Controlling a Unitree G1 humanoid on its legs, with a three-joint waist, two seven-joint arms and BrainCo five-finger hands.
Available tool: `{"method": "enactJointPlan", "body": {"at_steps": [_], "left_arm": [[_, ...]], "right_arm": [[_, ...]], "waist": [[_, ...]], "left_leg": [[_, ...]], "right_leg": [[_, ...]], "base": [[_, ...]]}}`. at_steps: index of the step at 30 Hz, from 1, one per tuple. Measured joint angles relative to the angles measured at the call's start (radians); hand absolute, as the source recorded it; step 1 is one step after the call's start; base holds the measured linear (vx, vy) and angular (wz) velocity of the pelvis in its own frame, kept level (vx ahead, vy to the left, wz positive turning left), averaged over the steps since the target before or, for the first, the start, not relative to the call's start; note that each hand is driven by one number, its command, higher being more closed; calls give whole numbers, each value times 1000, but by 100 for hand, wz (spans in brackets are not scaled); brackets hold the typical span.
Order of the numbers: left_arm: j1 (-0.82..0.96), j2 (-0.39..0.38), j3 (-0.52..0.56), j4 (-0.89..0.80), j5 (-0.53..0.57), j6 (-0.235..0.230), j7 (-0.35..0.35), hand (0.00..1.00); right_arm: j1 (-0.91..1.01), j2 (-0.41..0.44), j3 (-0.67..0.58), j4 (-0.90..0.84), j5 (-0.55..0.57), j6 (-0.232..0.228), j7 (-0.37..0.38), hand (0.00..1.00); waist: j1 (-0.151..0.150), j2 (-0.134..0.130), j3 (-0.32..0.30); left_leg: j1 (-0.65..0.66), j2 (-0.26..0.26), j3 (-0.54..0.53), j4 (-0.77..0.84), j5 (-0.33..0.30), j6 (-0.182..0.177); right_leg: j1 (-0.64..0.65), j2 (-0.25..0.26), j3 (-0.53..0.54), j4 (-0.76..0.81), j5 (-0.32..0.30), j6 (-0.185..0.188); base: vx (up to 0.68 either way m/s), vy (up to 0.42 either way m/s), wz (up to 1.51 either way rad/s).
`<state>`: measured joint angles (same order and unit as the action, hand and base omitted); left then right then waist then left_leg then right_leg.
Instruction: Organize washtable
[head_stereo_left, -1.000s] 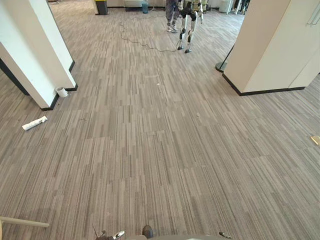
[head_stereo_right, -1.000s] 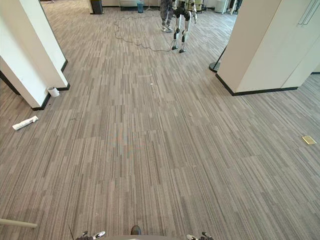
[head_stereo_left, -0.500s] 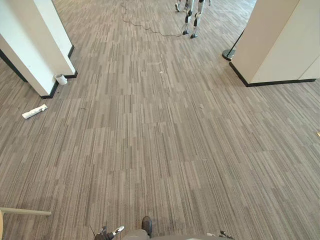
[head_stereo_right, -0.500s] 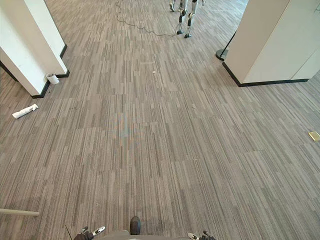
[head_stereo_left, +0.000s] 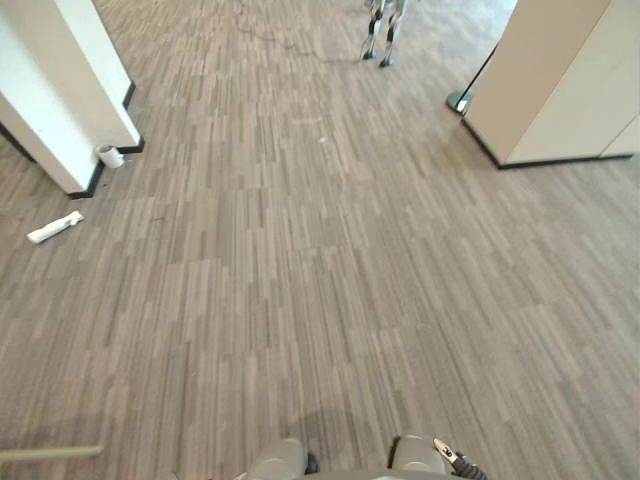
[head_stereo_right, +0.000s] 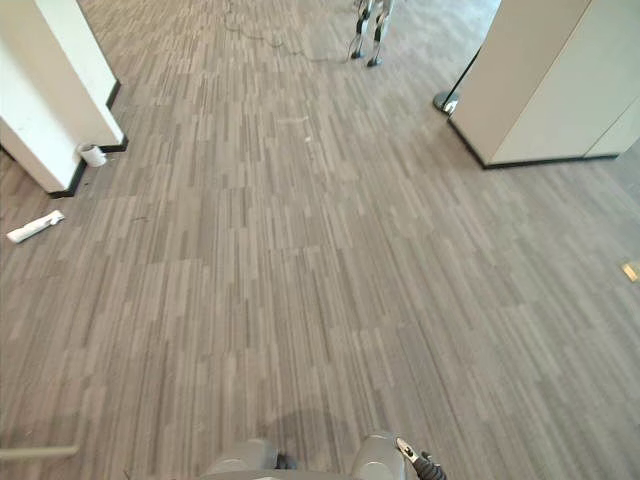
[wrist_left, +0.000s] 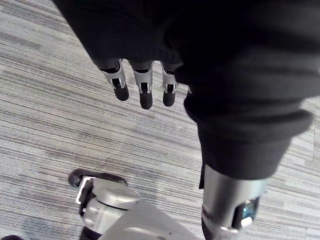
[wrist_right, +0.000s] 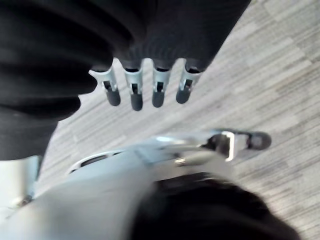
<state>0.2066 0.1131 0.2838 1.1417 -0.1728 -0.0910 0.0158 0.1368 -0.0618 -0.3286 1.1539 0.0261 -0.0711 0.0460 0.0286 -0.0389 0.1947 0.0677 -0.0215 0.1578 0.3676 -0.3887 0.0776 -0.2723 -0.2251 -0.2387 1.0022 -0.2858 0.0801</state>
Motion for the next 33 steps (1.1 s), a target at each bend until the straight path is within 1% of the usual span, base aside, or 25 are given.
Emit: {"method": "enactJointPlan", "body": {"at_steps": [2,4,5,7,8,9,10,11,12,13,14,15,16,17,20,21,23,25,26,28,29,30,31,32,33], "left_arm": [[-36,-11,7,-3,15,-2,-10,0],[-68,-40,24,-10,29,-5,-15,0],[-89,-59,35,-11,36,-8,-14,0],[-88,-68,52,-12,43,-8,-14,0],[-73,-74,84,-15,51,-8,-13,0],[-63,-78,121,-14,60,-7,-10,0],[-58,-80,124,-14,61,-6,-10,0],[-56,-92,149,-15,60,-6,-11,0],[-55,-102,194,-13,60,-5,-10,0],[-48,-103,211,-14,59,-4,-10,0],[-36,-100,236,-15,57,-4,-9,0],[-36,-96,241,-15,57,-4,-8,0],[-34,-86,241,-15,58,-2,-5,0],[-30,-81,240,-17,57,-2,-1,0],[-18,-83,237,-25,58,-2,6,0],[-1,-95,237,-25,56,-2,6,0],[23,-108,233,-25,47,-2,7,0],[63,-106,231,-31,30,-2,9,0],[81,-86,229,-33,25,-3,8,0],[100,-86,231,-31,13,-4,8,0],[104,-59,231,-17,9,-3,8,0],[83,-32,231,-9,12,-1,6,0],[65,-29,228,-10,19,0,5,0],[54,-33,225,-7,29,5,5,0],[56,-30,218,-8,31,7,6,0]], "right_arm": [[2,1,-16,-11,0,3,1,0],[3,-15,-17,-17,0,6,1,0],[4,-20,-19,-30,0,12,1,0],[11,-16,-20,-36,0,13,2,0],[22,-8,-19,-39,1,15,0,0],[26,-6,-20,-47,0,15,2,0],[28,-7,-27,-49,-1,13,2,0],[27,-14,-34,-59,1,12,5,0],[29,-18,-30,-78,1,11,10,0],[31,-22,-17,-81,1,10,12,0],[29,-30,9,-85,1,12,14,0],[26,-32,22,-85,1,12,14,0],[14,-29,51,-79,1,17,13,0],[8,-23,85,-79,2,21,14,0],[-19,-30,150,-82,5,22,20,0],[-52,-37,172,-89,15,19,20,0],[-73,-51,194,-118,26,5,21,0],[-68,-49,222,-122,37,0,23,0],[-15,-29,226,-120,42,2,29,0],[8,-29,221,-128,43,-1,62,0],[9,-17,230,-132,42,1,66,0],[32,6,231,-146,60,4,66,0],[39,14,234,-179,98,3,67,0],[43,11,243,-242,133,1,66,0],[56,6,263,-282,151,-7,68,0]], "waist": [[-17,14,-1],[-19,45,6],[-25,64,12],[-30,64,12],[-39,53,5],[-53,53,-12],[-53,66,-24],[-52,77,-31],[-57,95,-27],[-60,97,-25],[-50,102,-20],[-42,97,-12],[-29,69,4],[-9,35,7],[30,3,14],[59,15,21],[95,41,22],[103,51,8],[104,-7,-23],[114,-17,-35],[112,-56,-42],[85,-106,-32],[86,-135,-21],[77,-125,-9],[63,-99,-4]], "left_leg": [[70,0,-29,-82,10,-13],[124,3,-54,-145,12,-17],[187,7,-78,-192,8,-27],[257,9,-98,-216,-9,-60],[309,13,-129,-192,-27,-93],[306,44,-145,-107,-28,-108],[287,62,-145,-40,-14,-131],[228,109,-132,123,52,-133],[134,169,-91,331,209,-75],[92,213,-51,421,333,-62],[11,323,29,600,421,-41],[-31,358,53,688,370,-36],[-115,365,54,795,274,-59],[-200,317,49,799,212,-89],[-389,191,53,594,138,-110],[-470,147,56,374,144,-115],[-527,134,57,45,201,-139],[-574,121,96,-83,228,-124],[-585,70,154,-27,250,-71],[-548,48,152,36,300,12],[-528,33,140,84,354,97],[-488,-9,124,132,287,104],[-424,-34,122,128,236,99],[-305,-34,112,110,172,87],[-238,-29,102,86,146,77]], "right_leg": [[-84,52,-72,-176,-8,-6],[-165,103,-58,-399,37,-41],[-206,137,4,-592,130,-51],[-210,146,38,-722,205,-85],[-221,147,48,-685,278,-158],[-232,151,45,-583,354,-188],[-238,155,42,-540,361,-179],[-222,179,16,-488,297,-142],[-177,213,-3,-488,236,-163],[-146,236,-5,-503,215,-177],[-62,297,-4,-560,187,-202],[-16,320,0,-590,178,-211],[85,348,17,-662,167,-225],[184,356,42,-746,164,-230],[364,369,100,-891,156,-212],[438,384,157,-940,139,-195],[505,411,222,-983,90,-206],[569,410,229,-960,-9,-188],[589,363,225,-877,-71,-127],[490,344,191,-536,-91,-74],[404,298,147,-268,-12,-9],[333,237,113,-66,183,13],[274,186,107,72,182,-33],[211,158,104,158,113,-100],[180,158,101,157,76,-120]], "base": [[545,59,53],[628,47,51],[637,-33,63],[675,-119,70],[747,-241,82],[774,-279,69],[929,-415,45],[766,-371,13],[908,-454,0],[612,-309,-19],[747,-397,-27],[719,-396,-33],[818,-432,-27],[655,-333,-21],[618,-268,-39],[618,-190,-86],[597,-88,-99],[757,58,-43],[1013,80,-2],[891,36,-10],[979,-26,24],[1166,-97,38],[1121,-137,20],[901,-99,-17],[825,-68,-6]]}}
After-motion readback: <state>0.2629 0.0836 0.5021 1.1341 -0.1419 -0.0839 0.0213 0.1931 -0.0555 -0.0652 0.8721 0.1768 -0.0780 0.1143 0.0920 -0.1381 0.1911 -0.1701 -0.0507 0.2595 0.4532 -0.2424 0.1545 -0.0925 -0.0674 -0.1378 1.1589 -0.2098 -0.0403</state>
